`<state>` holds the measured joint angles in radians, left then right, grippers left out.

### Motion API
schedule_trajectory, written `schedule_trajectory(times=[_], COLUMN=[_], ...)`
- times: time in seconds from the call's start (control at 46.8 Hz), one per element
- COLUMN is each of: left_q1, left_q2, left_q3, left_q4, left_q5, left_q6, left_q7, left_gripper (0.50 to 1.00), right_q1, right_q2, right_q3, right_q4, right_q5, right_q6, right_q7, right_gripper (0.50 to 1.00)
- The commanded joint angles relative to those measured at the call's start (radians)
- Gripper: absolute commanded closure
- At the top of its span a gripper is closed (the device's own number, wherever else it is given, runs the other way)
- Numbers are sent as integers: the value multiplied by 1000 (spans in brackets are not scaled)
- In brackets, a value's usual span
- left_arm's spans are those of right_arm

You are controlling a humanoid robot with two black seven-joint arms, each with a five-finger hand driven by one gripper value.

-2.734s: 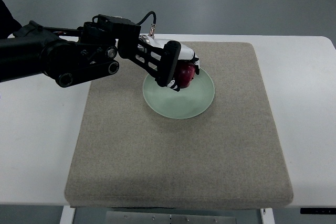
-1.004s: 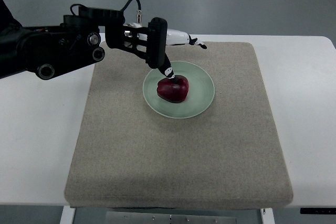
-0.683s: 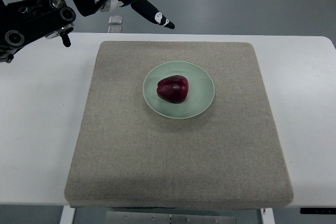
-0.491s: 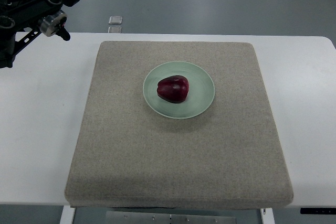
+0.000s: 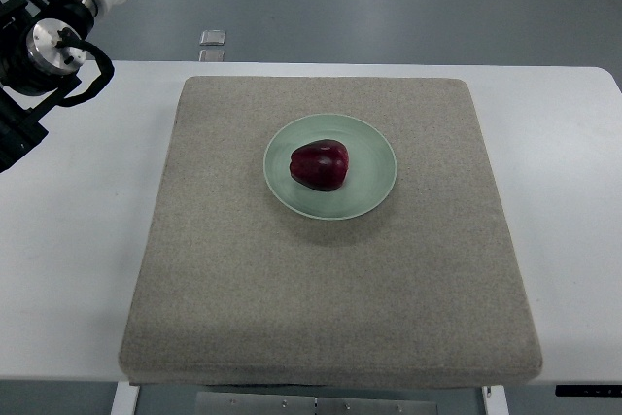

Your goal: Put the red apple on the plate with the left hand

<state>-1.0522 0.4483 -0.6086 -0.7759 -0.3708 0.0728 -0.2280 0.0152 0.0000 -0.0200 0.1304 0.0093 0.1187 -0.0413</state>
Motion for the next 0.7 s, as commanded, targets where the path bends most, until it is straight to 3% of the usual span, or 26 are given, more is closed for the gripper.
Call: schedule_trajectory(times=[0.0, 0.235, 0.683], left_q1=[53, 119, 192], left_q2=[-60, -167, -210], left_q3=[-106, -296, -353], left_q4=[39, 87, 109], left_q5=[-2, 0, 0], left_q6=[-1, 5, -77], left_q7=[1, -1, -1], left_gripper=[500, 500, 500], right_q1=[0, 0, 0], right_q2=[0, 0, 0], right_q3=[0, 0, 0], right_q4=[0, 0, 0], right_q5=[0, 0, 0], right_q6=[1, 1, 1], right_q7=[0, 0, 0], right_gripper=[570, 570, 570])
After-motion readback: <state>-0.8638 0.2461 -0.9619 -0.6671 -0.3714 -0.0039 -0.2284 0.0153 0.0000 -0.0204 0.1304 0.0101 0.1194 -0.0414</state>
